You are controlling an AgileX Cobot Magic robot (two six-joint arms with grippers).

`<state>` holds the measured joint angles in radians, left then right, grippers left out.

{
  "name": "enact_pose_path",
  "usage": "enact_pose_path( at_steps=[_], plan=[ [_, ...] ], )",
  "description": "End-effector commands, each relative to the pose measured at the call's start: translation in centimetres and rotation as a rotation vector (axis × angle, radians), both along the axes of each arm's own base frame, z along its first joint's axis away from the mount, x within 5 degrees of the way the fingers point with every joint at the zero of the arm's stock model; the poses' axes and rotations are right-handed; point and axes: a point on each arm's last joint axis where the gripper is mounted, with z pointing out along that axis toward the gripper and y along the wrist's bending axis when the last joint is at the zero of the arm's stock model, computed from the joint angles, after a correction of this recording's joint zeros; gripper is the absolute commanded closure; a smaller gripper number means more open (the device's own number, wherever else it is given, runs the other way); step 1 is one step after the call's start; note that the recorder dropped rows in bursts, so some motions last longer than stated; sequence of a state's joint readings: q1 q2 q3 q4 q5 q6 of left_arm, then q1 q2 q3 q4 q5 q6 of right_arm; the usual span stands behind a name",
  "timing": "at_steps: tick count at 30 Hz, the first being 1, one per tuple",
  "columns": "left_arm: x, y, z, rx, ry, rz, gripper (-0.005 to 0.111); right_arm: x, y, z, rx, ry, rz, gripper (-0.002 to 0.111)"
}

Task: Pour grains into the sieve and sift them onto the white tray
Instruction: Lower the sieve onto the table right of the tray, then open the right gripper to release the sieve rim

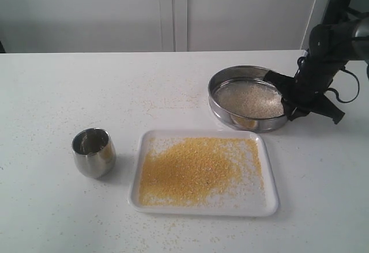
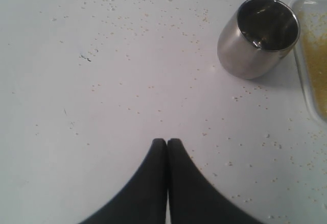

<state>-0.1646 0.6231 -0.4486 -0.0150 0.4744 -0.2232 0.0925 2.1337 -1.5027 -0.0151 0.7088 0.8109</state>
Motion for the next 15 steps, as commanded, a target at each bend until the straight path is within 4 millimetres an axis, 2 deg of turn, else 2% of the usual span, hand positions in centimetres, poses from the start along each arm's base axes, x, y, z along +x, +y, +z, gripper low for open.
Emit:
enact_pose_path(
  at_steps=[1, 6, 11, 15],
  plan=[
    [-0.2, 0.0, -0.2, -0.011, 0.010, 0.005, 0.107, 0.4, -0.3, 0.9, 0.002, -0.042, -0.009, 0.085],
    [-0.2, 0.0, -0.2, -0.011, 0.010, 0.005, 0.107, 0.3, -0.3, 0.8, 0.002, -0.039, -0.009, 0.073],
    [-0.2, 0.0, -0.2, -0.011, 0.010, 0.005, 0.107, 0.1, -0.3, 0.9, -0.001, -0.013, -0.010, 0.072],
    [-0.2, 0.0, -0.2, -0.011, 0.010, 0.005, 0.107, -0.5, -0.4, 2.6, -0.004, -0.007, -0.004, 0.072]
  ],
)
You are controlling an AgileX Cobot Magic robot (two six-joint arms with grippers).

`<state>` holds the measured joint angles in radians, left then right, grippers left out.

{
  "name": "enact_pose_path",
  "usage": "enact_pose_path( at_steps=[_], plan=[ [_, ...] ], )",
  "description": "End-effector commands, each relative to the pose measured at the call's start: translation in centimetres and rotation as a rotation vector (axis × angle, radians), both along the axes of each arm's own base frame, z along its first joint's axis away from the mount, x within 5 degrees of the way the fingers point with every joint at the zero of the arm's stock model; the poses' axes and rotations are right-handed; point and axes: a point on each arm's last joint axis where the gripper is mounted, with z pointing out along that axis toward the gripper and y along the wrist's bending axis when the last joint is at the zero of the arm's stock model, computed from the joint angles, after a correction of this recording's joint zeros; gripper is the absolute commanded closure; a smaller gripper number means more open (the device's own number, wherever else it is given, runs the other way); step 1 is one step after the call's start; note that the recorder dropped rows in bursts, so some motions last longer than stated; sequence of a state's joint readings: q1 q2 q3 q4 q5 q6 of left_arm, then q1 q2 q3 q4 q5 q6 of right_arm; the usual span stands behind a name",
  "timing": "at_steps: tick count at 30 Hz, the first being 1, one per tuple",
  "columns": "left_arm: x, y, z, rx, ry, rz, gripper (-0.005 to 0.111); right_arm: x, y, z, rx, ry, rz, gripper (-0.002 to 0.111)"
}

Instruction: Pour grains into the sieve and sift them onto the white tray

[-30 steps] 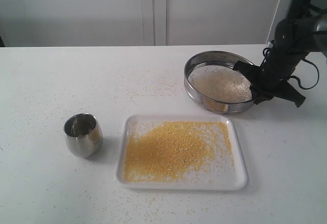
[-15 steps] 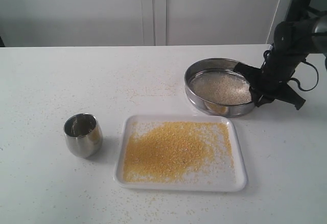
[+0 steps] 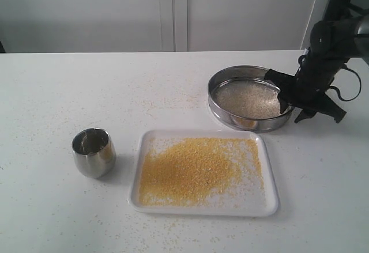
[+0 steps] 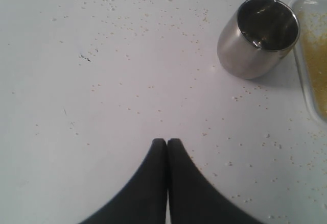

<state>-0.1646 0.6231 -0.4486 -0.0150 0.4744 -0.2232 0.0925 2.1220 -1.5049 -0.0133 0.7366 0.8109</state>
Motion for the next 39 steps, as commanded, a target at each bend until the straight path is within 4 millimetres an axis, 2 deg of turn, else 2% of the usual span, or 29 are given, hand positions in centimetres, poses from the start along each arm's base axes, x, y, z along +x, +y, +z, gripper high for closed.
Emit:
enact_pose_path(
  at_steps=[1, 6, 14, 31, 39],
  plan=[
    [-0.2, 0.0, -0.2, -0.011, 0.010, 0.005, 0.107, -0.4, -0.4, 2.5, -0.004, -0.025, -0.002, 0.072],
    [-0.2, 0.0, -0.2, -0.011, 0.010, 0.005, 0.107, -1.4, -0.4, 6.2, -0.026, -0.071, 0.074, 0.072],
    [-0.2, 0.0, -0.2, -0.011, 0.010, 0.005, 0.107, -3.2, -0.5, 9.5, -0.079, -0.054, 0.227, 0.072],
    [-0.2, 0.0, -0.2, -0.011, 0.010, 0.005, 0.107, -7.0, -0.8, 12.7, -0.148, 0.118, 0.552, 0.072],
    [-0.2, 0.0, -0.2, -0.011, 0.010, 0.005, 0.107, -8.1, -0.2, 14.7, -0.120, 0.055, 0.679, 0.078]
  ],
)
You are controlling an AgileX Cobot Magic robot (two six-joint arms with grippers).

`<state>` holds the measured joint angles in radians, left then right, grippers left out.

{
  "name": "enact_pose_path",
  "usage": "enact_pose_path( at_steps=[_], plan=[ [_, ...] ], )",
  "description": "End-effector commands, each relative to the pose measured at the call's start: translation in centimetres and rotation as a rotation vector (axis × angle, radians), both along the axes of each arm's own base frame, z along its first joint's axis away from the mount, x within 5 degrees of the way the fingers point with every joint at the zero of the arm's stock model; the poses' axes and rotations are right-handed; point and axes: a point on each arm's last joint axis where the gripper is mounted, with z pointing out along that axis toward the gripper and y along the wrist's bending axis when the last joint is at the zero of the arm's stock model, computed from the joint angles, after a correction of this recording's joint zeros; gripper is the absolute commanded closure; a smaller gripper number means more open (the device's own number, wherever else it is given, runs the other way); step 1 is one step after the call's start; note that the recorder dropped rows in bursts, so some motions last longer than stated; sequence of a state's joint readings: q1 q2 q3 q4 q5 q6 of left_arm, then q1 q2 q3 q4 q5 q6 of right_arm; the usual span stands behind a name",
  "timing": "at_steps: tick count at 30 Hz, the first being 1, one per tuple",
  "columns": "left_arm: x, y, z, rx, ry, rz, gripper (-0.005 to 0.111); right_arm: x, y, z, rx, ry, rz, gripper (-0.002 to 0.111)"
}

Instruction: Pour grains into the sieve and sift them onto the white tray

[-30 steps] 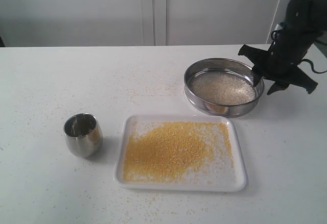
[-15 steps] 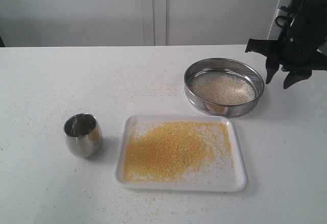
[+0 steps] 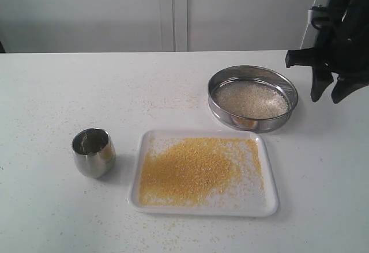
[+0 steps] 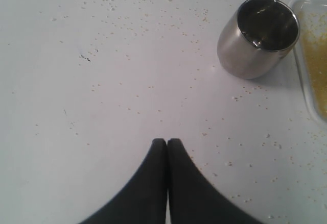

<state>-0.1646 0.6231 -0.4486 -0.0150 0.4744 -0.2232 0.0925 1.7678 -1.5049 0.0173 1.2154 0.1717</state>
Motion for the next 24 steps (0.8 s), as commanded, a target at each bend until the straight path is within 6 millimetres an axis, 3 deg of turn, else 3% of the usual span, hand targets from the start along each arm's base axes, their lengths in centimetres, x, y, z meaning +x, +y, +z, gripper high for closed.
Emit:
enact_pose_path(
  at_steps=[1, 4, 7, 16, 21, 24],
  plan=[
    [-0.2, 0.0, -0.2, -0.011, 0.010, 0.005, 0.107, -0.7, 0.4, 1.7, 0.042, -0.044, 0.085, 0.080],
    [-0.2, 0.0, -0.2, -0.011, 0.010, 0.005, 0.107, -1.1, 1.0, 2.4, 0.063, -0.065, 0.138, 0.090],
    [-0.2, 0.0, -0.2, -0.011, 0.010, 0.005, 0.107, -1.5, 1.3, 3.0, 0.068, -0.084, 0.173, 0.108],
    [-0.2, 0.0, -0.2, -0.011, 0.010, 0.005, 0.107, -3.2, 1.4, 5.8, 0.056, -0.169, 0.214, 0.108],
    [-0.2, 0.0, -0.2, -0.011, 0.010, 0.005, 0.107, -6.9, 0.9, 7.6, 0.039, -0.322, 0.258, 0.108],
    [-0.2, 0.0, -0.2, -0.011, 0.010, 0.005, 0.107, -10.5, 0.4, 8.5, 0.017, -0.470, 0.289, 0.108]
  ],
)
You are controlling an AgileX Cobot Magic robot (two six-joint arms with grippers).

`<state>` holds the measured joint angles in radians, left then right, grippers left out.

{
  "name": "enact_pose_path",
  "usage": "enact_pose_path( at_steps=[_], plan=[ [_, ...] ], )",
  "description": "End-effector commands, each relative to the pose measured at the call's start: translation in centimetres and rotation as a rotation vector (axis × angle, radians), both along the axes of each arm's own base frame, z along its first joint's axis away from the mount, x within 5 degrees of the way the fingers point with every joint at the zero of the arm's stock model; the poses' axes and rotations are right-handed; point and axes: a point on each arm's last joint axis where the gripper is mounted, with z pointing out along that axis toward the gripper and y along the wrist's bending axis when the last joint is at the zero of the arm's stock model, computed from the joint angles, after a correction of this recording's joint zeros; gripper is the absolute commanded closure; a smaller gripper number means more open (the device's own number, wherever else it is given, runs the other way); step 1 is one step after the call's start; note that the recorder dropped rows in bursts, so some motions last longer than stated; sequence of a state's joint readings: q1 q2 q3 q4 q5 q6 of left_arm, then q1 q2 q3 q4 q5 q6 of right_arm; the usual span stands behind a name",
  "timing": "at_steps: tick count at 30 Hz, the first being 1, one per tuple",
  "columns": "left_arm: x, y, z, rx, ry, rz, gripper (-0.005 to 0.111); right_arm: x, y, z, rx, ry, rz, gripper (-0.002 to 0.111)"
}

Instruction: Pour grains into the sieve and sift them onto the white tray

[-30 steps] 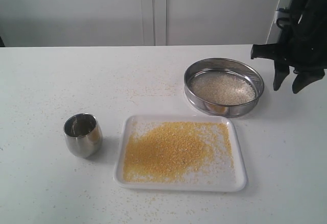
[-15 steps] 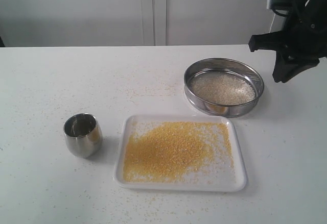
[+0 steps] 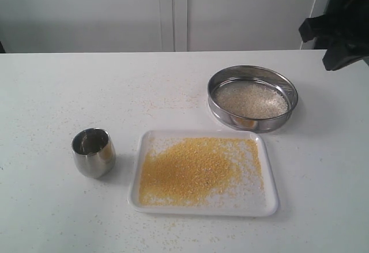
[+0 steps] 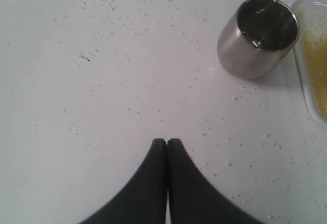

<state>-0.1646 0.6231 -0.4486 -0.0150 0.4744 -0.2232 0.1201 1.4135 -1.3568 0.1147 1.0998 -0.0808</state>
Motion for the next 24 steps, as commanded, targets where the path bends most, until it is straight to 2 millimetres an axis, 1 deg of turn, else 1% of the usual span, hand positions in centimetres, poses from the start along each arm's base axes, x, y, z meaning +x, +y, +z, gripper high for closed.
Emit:
enact_pose_path(
  at_steps=[1, 2, 3, 4, 5, 6, 7, 8, 9, 11, 16, 19, 22, 24],
  plan=[
    [-0.2, 0.0, -0.2, -0.011, 0.010, 0.005, 0.107, -4.6, -0.7, 1.0, -0.012, -0.198, 0.025, 0.108],
    [-0.2, 0.0, -0.2, -0.011, 0.010, 0.005, 0.107, -5.4, -0.8, 1.1, -0.009, -0.231, 0.022, 0.108],
    [-0.2, 0.0, -0.2, -0.011, 0.010, 0.005, 0.107, -7.0, -1.0, 1.3, -0.005, -0.283, 0.019, 0.108],
    [-0.2, 0.0, -0.2, -0.011, 0.010, 0.005, 0.107, -8.1, -1.2, 1.4, -0.002, -0.320, 0.018, 0.108],
    [-0.2, 0.0, -0.2, -0.011, 0.010, 0.005, 0.107, -10.0, -1.4, 1.6, 0.004, -0.379, 0.013, 0.108],
    [-0.2, 0.0, -0.2, -0.011, 0.010, 0.005, 0.107, -10.8, -1.5, 1.6, 0.006, -0.400, 0.012, 0.108],
    [-0.2, 0.0, -0.2, -0.011, 0.010, 0.005, 0.107, -12.3, -1.7, 1.6, 0.011, -0.442, 0.009, 0.108],
    [-0.2, 0.0, -0.2, -0.011, 0.010, 0.005, 0.107, -13.4, -1.9, 1.3, 0.014, -0.465, 0.008, 0.108],
    [-0.2, 0.0, -0.2, -0.011, 0.010, 0.005, 0.107, -15.3, -2.1, 1.0, 0.018, -0.508, 0.006, 0.108],
    [-0.2, 0.0, -0.2, -0.011, 0.010, 0.005, 0.107, -17.3, -2.4, 0.4, 0.015, -0.551, 0.004, 0.108],
    [-0.2, 0.0, -0.2, -0.011, 0.010, 0.005, 0.107, -21.7, -3.0, -1.4, 0.023, -0.650, -0.001, 0.108],
    [-0.2, 0.0, -0.2, -0.011, 0.010, 0.005, 0.107, -24.1, -3.3, -3.1, 0.030, -0.715, -0.006, 0.108],
    [-0.2, 0.0, -0.2, -0.011, 0.010, 0.005, 0.107, -25.7, -3.5, -4.8, 0.046, -0.798, -0.016, 0.108],
    [-0.2, 0.0, -0.2, -0.011, 0.010, 0.005, 0.107, -26.3, -3.6, -5.7, 0.061, -0.862, -0.027, 0.108]
  ],
)
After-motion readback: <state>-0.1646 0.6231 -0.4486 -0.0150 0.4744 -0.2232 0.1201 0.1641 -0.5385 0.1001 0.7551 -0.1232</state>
